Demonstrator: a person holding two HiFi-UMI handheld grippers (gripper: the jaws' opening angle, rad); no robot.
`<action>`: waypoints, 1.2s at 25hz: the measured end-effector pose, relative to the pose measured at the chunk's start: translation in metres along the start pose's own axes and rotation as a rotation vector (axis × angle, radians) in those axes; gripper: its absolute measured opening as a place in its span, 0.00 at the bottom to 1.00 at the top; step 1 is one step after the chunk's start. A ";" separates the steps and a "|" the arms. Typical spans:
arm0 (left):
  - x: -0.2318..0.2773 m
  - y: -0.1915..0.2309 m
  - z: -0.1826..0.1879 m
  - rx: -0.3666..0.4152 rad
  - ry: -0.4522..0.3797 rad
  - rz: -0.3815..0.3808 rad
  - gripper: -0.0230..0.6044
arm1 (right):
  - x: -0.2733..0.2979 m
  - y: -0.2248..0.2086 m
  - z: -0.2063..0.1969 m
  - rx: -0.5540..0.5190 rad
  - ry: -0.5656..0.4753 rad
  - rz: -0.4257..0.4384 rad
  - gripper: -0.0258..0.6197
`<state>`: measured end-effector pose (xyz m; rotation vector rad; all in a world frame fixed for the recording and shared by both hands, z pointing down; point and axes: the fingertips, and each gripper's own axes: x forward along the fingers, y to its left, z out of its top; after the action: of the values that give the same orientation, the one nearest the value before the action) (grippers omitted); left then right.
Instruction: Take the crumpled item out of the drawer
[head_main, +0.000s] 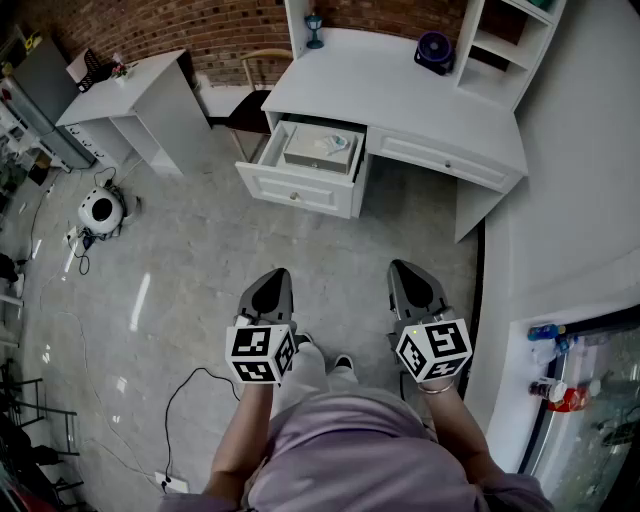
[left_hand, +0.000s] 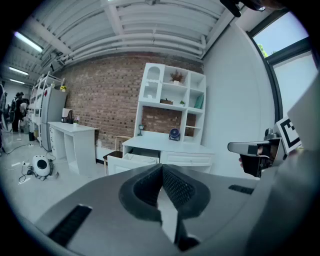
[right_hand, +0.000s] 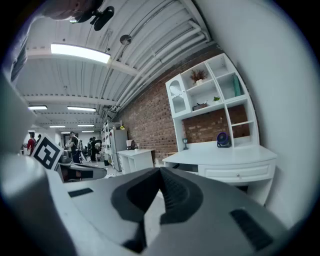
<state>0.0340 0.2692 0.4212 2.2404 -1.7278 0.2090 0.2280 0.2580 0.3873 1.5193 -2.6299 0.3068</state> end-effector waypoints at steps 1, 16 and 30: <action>0.000 0.000 0.001 0.001 -0.003 0.001 0.04 | 0.000 0.000 0.001 0.000 -0.004 0.000 0.04; -0.007 0.000 0.001 0.003 -0.012 0.027 0.04 | 0.003 0.006 -0.003 0.009 0.026 0.071 0.20; 0.062 0.054 0.015 -0.032 0.023 0.033 0.04 | 0.085 -0.016 0.011 0.046 0.048 0.084 0.34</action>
<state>-0.0023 0.1947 0.4336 2.1798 -1.7447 0.2113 0.1989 0.1755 0.3934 1.3978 -2.6719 0.4078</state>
